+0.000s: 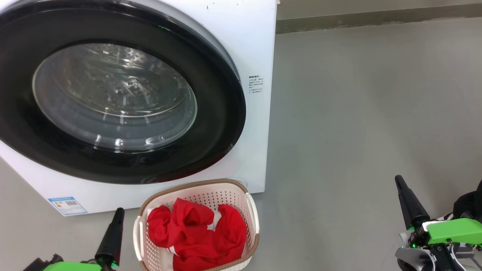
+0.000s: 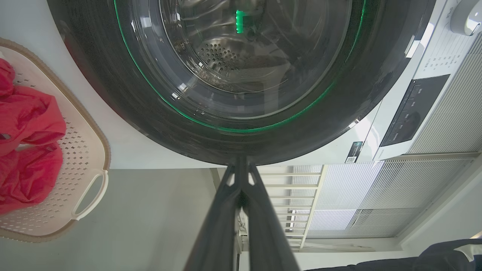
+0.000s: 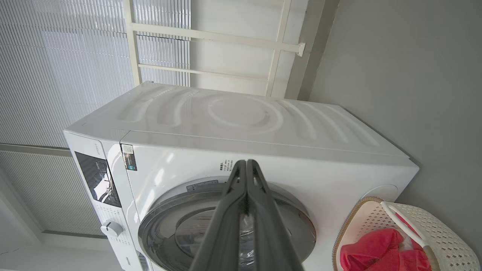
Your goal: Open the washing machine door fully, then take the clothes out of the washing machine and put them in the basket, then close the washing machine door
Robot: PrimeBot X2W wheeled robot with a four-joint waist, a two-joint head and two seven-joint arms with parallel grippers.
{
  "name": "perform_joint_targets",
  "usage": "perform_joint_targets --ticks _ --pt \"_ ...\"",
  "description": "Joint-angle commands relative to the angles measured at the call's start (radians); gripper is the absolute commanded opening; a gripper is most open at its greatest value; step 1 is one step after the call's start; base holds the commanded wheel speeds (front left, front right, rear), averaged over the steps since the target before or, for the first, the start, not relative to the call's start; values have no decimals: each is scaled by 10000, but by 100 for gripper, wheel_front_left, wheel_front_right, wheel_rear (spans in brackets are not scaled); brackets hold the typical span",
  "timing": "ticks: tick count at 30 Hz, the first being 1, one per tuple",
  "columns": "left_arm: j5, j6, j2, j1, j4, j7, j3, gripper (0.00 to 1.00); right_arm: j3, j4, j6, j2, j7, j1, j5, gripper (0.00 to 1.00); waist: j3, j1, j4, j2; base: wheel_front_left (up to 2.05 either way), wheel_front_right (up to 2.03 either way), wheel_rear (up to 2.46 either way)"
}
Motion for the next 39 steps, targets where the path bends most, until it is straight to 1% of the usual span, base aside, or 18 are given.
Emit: perform_joint_targets --ticks 1,39 --pt "29 -71 77 -413 -245 59 377 0 117 -291 -7 -107 65 -415 -8 0 0 0 0 -1 0 0 0" --pt "43 -71 66 -415 -244 72 393 0 115 -291 -7 -106 67 -415 -9 0 0 0 0 -1 0 0 0"
